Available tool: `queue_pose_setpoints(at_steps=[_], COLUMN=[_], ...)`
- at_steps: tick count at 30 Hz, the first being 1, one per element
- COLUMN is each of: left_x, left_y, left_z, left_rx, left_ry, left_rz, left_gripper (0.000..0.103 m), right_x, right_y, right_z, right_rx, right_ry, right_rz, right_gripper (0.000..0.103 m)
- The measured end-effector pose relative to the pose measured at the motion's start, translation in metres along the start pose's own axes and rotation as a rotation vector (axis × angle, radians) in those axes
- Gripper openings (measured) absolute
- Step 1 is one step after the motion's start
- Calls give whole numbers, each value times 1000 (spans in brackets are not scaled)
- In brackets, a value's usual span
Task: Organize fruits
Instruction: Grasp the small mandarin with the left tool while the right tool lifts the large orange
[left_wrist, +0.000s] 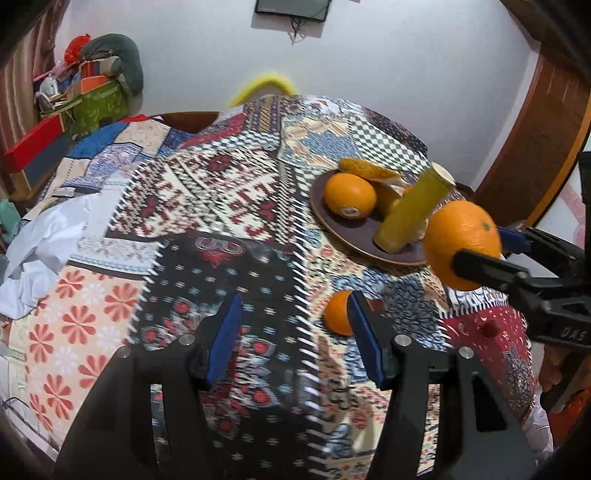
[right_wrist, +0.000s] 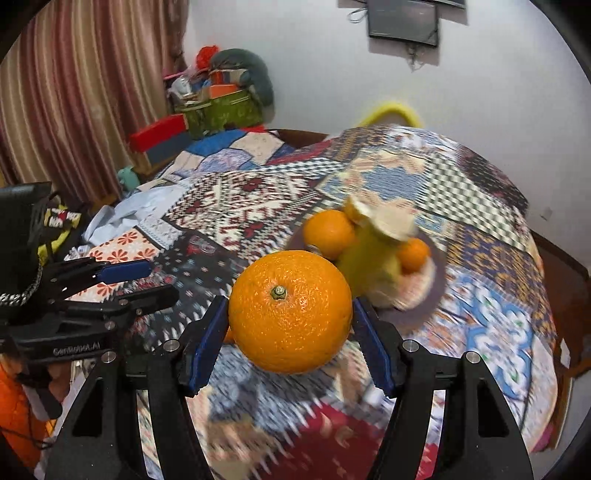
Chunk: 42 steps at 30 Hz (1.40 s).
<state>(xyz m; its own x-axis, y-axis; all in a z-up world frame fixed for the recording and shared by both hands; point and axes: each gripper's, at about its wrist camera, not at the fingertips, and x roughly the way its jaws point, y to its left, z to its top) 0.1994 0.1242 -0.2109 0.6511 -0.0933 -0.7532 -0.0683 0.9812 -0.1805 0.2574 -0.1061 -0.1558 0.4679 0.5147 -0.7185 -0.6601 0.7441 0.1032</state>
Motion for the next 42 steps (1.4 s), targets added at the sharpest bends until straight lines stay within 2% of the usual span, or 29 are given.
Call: queue_pose_setpoints(at_steps=[6, 10, 14, 18, 26, 34, 42], left_x=[24, 33, 43, 46, 44, 43, 67], left_y=[-26, -34, -33, -35, -34, -46, -57], left_z=[-10, -12, -11, -12, -6, 20, 46], left_rx=[33, 49, 40, 39, 35, 55, 80], left_ry=[61, 63, 84, 94, 76, 28, 28], left_rz=[-5, 12, -3, -25, 3, -7, -17], left_gripper=[58, 58, 43, 36, 35, 34, 35], right_x=[-16, -20, -19, -18, -10, 4, 32], right_y=[-30, -48, -63, -74, -88, -101, -104], right_z=[-19, -30, -37, -40, -33, -19, -3], right_rx=[53, 88, 121, 140, 149, 142, 95], right_ry=[1, 8, 12, 10, -2, -15, -1], right_rz=[-46, -65, -73, -73, -66, -56, -36], right_gripper=[64, 64, 64, 64, 64, 64, 64])
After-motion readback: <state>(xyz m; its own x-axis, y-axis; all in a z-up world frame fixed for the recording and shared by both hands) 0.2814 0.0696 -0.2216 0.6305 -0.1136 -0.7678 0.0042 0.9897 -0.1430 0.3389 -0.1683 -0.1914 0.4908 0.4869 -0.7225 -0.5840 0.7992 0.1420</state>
